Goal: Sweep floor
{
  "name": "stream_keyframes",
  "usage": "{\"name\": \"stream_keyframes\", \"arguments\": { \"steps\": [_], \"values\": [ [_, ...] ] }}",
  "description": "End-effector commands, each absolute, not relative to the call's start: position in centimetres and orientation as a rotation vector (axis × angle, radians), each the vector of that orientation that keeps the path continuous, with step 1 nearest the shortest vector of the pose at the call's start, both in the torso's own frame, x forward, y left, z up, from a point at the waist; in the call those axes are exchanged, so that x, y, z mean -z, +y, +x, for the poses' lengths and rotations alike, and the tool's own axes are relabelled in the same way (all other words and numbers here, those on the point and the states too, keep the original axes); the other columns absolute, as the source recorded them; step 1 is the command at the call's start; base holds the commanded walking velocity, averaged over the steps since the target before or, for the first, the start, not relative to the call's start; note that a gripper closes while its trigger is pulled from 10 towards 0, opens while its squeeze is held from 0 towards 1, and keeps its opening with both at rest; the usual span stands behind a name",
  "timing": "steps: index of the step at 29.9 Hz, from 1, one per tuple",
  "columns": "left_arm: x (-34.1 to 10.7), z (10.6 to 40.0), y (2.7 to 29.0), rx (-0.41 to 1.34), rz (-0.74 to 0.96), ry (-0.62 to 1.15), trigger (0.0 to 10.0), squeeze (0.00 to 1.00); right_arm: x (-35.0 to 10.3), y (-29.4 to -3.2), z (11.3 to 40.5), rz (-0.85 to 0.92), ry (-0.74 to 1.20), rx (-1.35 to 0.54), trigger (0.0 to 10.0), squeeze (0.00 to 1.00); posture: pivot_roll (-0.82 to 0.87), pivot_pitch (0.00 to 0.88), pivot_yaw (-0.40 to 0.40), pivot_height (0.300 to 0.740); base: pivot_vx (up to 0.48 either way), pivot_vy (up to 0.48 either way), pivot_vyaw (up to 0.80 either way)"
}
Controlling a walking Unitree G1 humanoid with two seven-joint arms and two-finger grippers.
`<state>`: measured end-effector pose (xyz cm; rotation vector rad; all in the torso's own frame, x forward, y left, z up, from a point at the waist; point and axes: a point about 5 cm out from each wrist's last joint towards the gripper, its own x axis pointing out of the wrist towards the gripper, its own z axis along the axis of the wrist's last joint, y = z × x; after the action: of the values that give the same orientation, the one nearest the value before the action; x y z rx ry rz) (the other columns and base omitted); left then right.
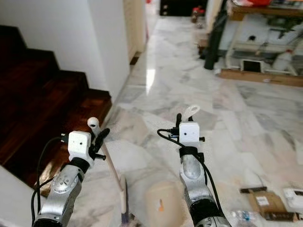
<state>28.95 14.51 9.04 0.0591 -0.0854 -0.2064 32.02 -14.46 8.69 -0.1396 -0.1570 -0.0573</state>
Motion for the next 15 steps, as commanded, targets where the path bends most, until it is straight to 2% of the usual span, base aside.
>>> {"name": "stream_keyframes", "arguments": {
  "steps": [1, 15],
  "values": [
    [-10.2, 29.21, 14.9, 0.199, 0.081, -0.139, 10.0, 0.0, -9.55, -14.15, 32.43, -0.138, -0.189, 0.048, 10.0, 0.0, 0.09, 0.0, 0.039, 0.74, 0.0, 0.0, -0.8],
    [-10.15, 29.27, 14.98, 0.194, 0.077, -0.126, 10.0, 0.0, -9.49, -14.28, 32.4, -0.139, -0.186, 0.058, 10.0, 0.0, 0.09, 0.0, 0.044, 0.74, 0.0, 0.0, -0.8]
  ]
}}
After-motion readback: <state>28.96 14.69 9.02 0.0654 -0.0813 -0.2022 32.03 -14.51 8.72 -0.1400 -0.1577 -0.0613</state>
